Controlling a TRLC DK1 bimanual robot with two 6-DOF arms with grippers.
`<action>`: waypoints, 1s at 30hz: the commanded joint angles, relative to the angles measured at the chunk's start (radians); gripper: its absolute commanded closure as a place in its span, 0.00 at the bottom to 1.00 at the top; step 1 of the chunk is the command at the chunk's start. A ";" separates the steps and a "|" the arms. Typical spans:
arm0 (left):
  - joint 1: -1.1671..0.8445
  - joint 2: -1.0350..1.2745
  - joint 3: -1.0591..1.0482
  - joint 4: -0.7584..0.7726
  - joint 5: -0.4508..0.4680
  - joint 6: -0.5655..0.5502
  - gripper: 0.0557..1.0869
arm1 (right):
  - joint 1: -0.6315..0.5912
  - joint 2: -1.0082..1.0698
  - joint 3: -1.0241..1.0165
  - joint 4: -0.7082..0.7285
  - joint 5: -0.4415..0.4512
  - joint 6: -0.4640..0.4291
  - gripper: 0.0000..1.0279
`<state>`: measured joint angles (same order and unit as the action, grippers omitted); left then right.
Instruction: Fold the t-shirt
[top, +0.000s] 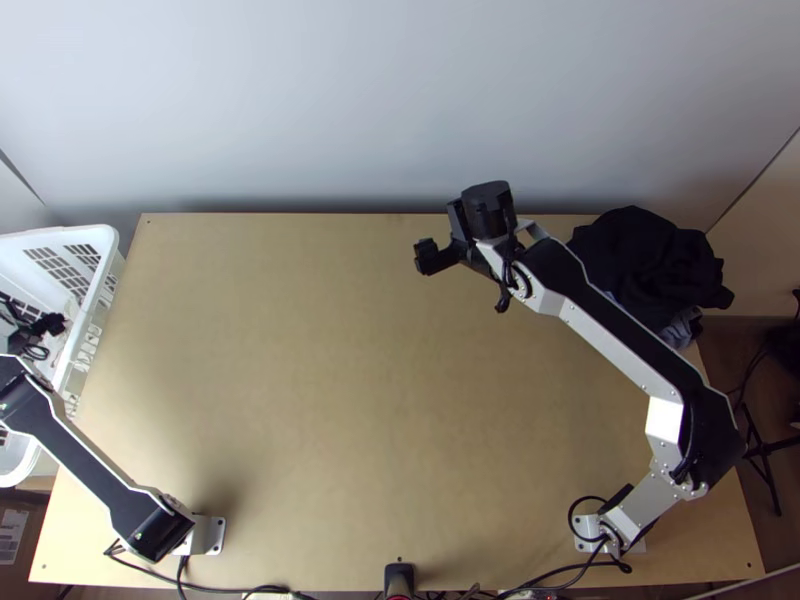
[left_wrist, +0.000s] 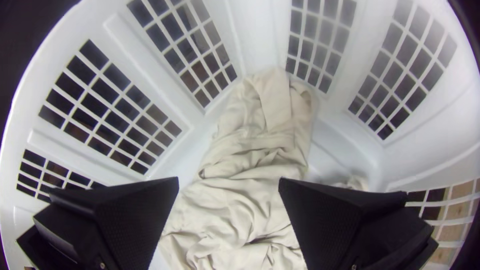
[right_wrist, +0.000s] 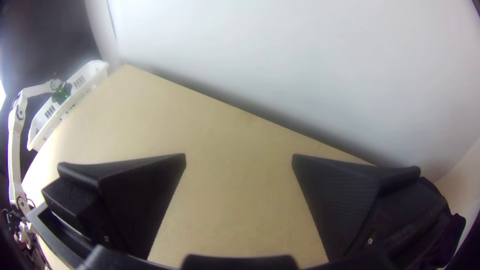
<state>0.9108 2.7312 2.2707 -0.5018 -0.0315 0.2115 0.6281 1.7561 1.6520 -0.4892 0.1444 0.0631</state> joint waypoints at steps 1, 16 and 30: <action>-0.026 0.053 0.007 -0.035 -0.068 0.025 0.05 | 0.015 0.022 0.005 -0.008 0.017 -0.005 0.04; -0.018 0.209 0.012 -0.024 -0.197 0.058 0.05 | 0.038 0.049 0.045 -0.029 0.035 -0.009 0.04; 0.028 0.021 0.007 -0.122 0.015 -0.035 0.97 | 0.039 0.062 0.049 -0.040 0.066 -0.022 0.04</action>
<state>0.9253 2.9032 2.2799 -0.5686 -0.1184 0.2348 0.6651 1.8065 1.6993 -0.5262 0.1959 0.0441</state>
